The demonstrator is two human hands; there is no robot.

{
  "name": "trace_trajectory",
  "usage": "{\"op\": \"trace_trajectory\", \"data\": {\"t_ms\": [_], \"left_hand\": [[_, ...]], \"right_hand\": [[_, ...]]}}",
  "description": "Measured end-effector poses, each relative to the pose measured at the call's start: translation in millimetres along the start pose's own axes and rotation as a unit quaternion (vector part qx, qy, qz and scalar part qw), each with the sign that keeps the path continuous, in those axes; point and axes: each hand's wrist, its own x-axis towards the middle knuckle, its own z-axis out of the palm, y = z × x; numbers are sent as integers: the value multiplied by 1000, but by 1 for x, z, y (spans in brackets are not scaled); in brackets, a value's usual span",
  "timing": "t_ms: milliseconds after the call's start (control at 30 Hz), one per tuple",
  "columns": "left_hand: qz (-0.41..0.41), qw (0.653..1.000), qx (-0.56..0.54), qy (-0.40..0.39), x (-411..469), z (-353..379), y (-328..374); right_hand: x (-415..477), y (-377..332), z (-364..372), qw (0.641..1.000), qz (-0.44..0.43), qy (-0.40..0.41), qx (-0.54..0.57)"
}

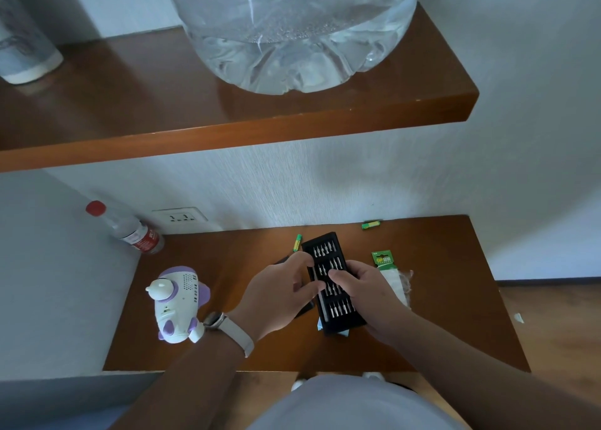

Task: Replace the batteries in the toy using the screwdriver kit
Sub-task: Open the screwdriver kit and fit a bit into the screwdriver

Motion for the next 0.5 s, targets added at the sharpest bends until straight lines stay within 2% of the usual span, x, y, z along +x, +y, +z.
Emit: {"op": "trace_trajectory", "data": {"t_ms": [100, 267, 500], "left_hand": [[-17, 998, -57, -29, 2, 0, -2], [-46, 984, -170, -1, 1, 6, 0], [-127, 912, -382, 80, -11, 20, 13]], "right_hand": [[0, 1, 1, 1000, -3, 2, 0], [3, 3, 2, 1000, -5, 3, 6], [7, 14, 3, 1000, -5, 11, 9]]}}
